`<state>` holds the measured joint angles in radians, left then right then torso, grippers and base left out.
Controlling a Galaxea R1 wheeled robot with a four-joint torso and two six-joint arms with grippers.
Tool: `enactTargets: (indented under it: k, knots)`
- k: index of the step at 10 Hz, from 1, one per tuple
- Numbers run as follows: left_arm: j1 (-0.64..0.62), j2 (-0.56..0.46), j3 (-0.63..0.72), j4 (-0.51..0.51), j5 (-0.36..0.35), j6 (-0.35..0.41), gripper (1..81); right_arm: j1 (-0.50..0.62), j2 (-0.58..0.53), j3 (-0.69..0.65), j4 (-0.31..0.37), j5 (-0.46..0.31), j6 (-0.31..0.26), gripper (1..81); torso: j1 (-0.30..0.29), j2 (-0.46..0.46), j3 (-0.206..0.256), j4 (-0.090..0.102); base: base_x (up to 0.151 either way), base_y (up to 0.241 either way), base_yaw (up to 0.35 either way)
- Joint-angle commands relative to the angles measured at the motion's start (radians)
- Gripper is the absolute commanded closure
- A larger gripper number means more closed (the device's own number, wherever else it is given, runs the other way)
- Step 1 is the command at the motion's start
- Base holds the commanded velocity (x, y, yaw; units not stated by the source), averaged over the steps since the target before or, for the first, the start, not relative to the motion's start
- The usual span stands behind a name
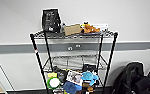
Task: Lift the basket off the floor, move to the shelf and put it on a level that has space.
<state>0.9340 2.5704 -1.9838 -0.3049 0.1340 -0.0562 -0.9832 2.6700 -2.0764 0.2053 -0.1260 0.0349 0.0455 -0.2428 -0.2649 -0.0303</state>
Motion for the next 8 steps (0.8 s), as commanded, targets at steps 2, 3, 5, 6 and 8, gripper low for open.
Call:
enactTargets:
  k: [2, 3, 5, 6, 8]
  knots:
    - [-0.14, -0.021, 0.037, -0.008, 0.012, -0.004, 81.1, 0.129, -0.014, 0.035, 0.005, -0.027, -0.009, 81.1, 0.0, 0.0, 0.0, 0.0, 0.118, 0.0, 0.0]
    - [-0.14, -0.021, 0.037, -0.008, 0.012, -0.004, 81.1, 0.129, -0.014, 0.035, 0.005, -0.027, -0.009, 81.1, 0.0, 0.0, 0.0, 0.0, 0.116, 0.0, 0.0]
    - [-0.14, -0.019, 0.039, -0.008, 0.012, -0.004, 81.1, 0.129, -0.014, 0.035, 0.005, -0.027, -0.009, 81.1, 0.0, 0.0, 0.0, 0.0, 0.116, 0.0, 0.0]
    - [-0.14, -0.019, 0.039, -0.008, 0.013, -0.004, 81.1, 0.129, -0.014, 0.035, 0.005, -0.027, -0.009, 81.1, 0.0, 0.0, 0.0, 0.0, 0.114, 0.0, 0.0]
    - [-0.14, -0.021, 0.043, -0.008, 0.013, -0.004, 81.1, 0.128, -0.014, 0.035, 0.005, -0.027, -0.009, 81.1, 0.0, 0.0, 0.0, 0.0, 0.113, 0.0, 0.0]
